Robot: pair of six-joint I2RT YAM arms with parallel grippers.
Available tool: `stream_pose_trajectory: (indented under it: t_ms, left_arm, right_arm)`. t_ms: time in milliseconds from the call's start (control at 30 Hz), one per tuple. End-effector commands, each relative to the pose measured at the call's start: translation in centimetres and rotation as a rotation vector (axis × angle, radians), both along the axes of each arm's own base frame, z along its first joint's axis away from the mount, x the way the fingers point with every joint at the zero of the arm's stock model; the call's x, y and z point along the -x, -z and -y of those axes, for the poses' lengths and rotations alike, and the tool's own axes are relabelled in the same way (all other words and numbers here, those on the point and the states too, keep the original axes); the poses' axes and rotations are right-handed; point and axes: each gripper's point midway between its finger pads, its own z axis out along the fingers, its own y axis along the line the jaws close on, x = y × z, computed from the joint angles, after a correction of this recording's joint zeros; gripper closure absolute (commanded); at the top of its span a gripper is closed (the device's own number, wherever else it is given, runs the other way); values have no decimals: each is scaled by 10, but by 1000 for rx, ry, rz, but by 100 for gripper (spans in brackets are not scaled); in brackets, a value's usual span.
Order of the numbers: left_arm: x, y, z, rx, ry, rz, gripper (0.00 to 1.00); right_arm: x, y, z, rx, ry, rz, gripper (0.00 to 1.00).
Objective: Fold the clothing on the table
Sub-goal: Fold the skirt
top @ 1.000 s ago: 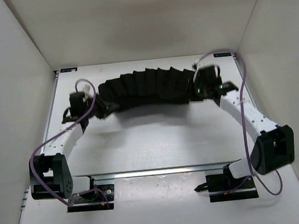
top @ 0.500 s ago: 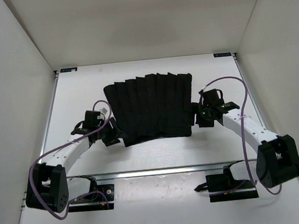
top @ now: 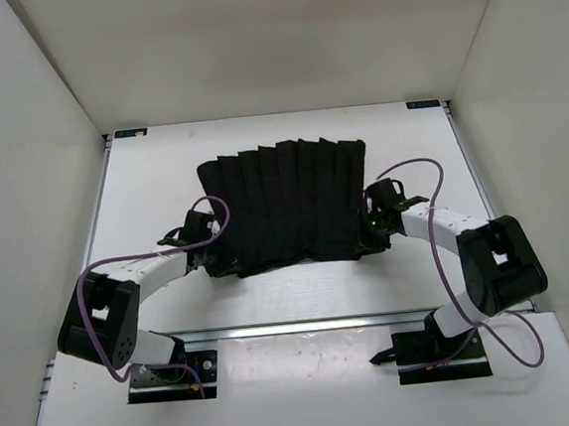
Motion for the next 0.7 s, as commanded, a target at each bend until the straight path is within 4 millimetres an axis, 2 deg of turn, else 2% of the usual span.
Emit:
stream_pose_trajectory:
  t_ms: [0,33,133,200,233,300,333,367,433,467,533,600,667]
  left_arm:
    - [-22,-7,4,12,-23,52,98]
    - [-27,-12,7,27,-22,59,100]
    - [-51,-40,6,52,-39,118,100]
    - [-64,-64,0,60,-55,160,100]
    - [-68,-73,-5,64,-68,182,100]
    - [-66,-85,-11,84,-72,201,100]
    - [-60,-78,-15,83,-72,179,100]
    - [-53,-77,-17,85,-65,170,100]
    - [-23,-55,-19,91,-41,98,100]
    - [-4,-50,-18,102,-16,89,100]
    - [29,-37,-20,103,12,54,100]
    - [66,-28,-21,115,47,-6,100]
    - [87,-35,-20,136,59,-2,100]
  right_arm:
    - [-2,9,-8,-17,-3,-28,88]
    - [-8,0,-11,-23,-17,-2,100]
    - [-22,-22,-7,-9,-14,52,100]
    - [-41,-58,-6,-43,5,128,100]
    - [-44,-64,-3,-51,12,138,100]
    - [-46,-84,0,-71,22,161,100]
    - [-45,-84,2,-66,18,164,100]
    - [-37,-81,3,-60,15,147,100]
    - [-16,-70,5,-49,-1,101,100]
    - [7,-58,6,-38,-15,67,100]
    - [30,-56,5,-34,-29,49,100]
    - [74,-53,3,-18,-66,-8,100]
    - [104,-61,0,-31,-93,-27,100]
